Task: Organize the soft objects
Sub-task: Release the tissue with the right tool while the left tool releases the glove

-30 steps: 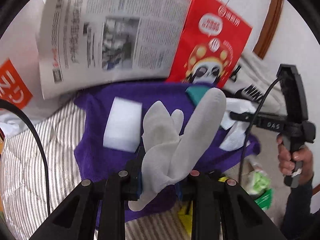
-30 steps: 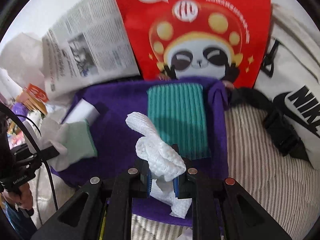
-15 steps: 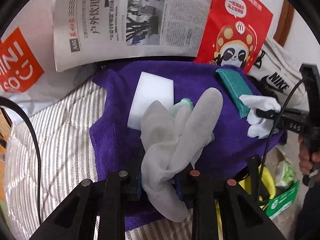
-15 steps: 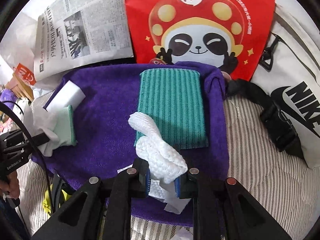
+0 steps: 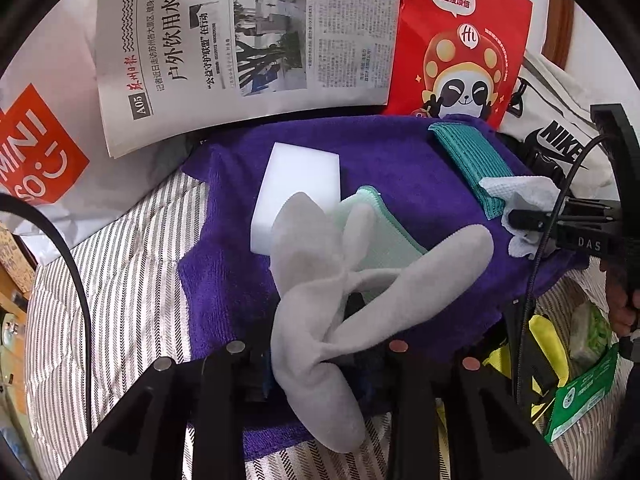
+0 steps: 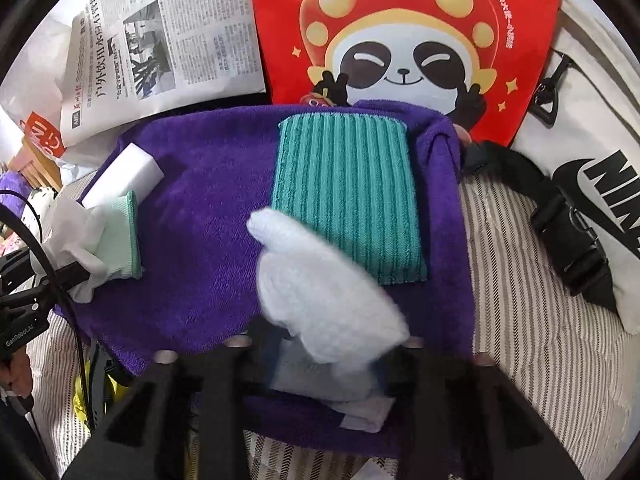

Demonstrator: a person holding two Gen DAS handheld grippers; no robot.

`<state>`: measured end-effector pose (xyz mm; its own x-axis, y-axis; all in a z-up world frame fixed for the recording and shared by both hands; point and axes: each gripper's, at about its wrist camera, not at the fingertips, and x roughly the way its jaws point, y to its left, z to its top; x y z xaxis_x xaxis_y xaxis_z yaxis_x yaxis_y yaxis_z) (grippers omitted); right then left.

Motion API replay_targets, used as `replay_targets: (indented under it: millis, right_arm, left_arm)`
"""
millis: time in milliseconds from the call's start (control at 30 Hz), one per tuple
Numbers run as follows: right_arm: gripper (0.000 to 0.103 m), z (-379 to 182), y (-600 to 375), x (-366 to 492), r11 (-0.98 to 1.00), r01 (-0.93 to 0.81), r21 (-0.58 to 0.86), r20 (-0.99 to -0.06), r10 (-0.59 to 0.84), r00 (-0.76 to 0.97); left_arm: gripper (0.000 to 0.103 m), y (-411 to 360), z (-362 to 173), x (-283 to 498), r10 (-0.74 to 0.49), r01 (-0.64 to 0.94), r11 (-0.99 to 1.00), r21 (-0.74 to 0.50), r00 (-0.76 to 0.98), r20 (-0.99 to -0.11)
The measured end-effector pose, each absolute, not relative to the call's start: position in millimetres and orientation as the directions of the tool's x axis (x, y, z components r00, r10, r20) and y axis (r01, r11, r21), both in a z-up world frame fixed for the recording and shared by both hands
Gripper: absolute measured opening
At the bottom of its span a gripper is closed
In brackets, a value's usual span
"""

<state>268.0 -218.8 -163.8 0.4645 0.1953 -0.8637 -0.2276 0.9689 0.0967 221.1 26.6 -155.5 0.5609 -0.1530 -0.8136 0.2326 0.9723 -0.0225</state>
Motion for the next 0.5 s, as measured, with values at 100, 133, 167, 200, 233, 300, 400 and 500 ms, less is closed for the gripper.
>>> replay_targets:
  millis: [100,133,167,200,233,300,400,500]
  right_arm:
    - [0.057,-162,-218,267,0.966,-0.237,0.106,-0.856,0.21,0.473]
    - [0.06,-161,-217,266,0.964,-0.241,0.108,-0.856,0.214,0.471]
    - [0.063,-160,-217,266,0.964,-0.243,0.107,-0.854,0.214,0.473]
    - [0.064,-158,-216,265,0.964,-0.243,0.103,-0.85,0.212,0.482]
    - [0.066,-157,-216,264,0.965,-0.243,0.097,-0.848,0.209,0.488]
    - [0.07,-154,-216,263,0.967,-0.242,0.078,-0.843,0.194,0.502]
    - [0.073,-147,-218,261,0.973,-0.228,0.045,-0.825,0.165,0.54]
    - [0.078,-139,-221,258,0.973,-0.227,0.042,-0.807,0.166,0.566]
  left_arm:
    - [0.047,25,-155,220,-0.149,0.228,0.973,-0.02,0.562,-0.813]
    - [0.05,25,-155,220,-0.147,0.228,0.974,-0.018,0.565,-0.812]
    - [0.051,25,-154,219,-0.159,0.234,0.972,-0.028,0.563,-0.811]
    - [0.055,25,-154,219,-0.17,0.24,0.97,-0.037,0.563,-0.809]
    - [0.062,24,-154,218,-0.179,0.244,0.969,-0.045,0.563,-0.807]
    - [0.08,22,-152,217,-0.184,0.25,0.967,-0.047,0.564,-0.805]
    - [0.083,18,-148,214,-0.184,0.26,0.965,-0.034,0.579,-0.794]
    - [0.084,13,-142,210,-0.157,0.26,0.966,0.008,0.607,-0.779]
